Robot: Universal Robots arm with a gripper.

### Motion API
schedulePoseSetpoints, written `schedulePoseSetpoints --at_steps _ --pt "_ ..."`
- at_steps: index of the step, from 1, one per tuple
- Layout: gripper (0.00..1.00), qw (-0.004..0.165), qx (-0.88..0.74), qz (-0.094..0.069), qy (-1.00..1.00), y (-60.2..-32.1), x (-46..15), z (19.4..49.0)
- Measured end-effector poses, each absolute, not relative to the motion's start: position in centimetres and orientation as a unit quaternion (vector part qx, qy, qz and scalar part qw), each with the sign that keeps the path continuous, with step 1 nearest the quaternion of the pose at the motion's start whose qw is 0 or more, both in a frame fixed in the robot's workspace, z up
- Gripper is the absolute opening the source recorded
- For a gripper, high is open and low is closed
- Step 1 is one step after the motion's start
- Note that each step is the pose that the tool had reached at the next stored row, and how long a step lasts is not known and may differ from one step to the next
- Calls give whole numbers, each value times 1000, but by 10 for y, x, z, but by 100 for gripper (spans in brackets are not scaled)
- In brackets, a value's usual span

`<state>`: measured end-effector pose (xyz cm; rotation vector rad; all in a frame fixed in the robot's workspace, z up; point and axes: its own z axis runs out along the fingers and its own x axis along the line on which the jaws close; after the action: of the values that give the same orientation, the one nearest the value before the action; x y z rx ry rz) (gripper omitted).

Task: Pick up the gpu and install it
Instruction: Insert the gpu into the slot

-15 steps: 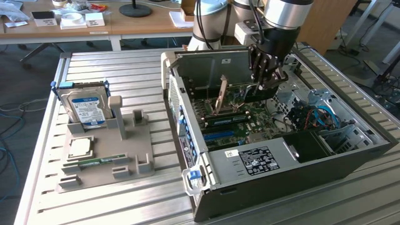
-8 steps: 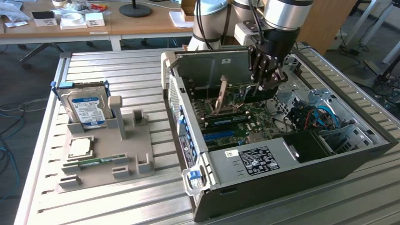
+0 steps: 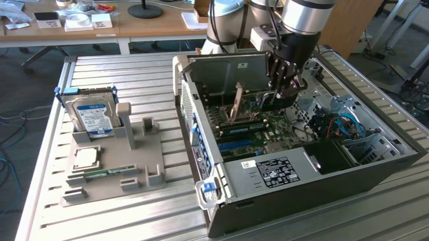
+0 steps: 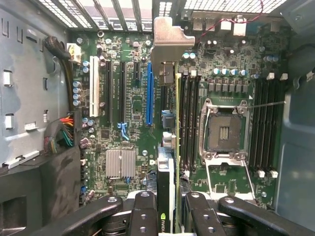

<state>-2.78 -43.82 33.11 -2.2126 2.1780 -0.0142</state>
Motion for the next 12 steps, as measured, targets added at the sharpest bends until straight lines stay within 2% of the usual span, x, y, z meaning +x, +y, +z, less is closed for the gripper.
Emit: schedulePoseSetpoints --at_steps 12 --pt "27 19 -713 -5 701 -438 -31 324"
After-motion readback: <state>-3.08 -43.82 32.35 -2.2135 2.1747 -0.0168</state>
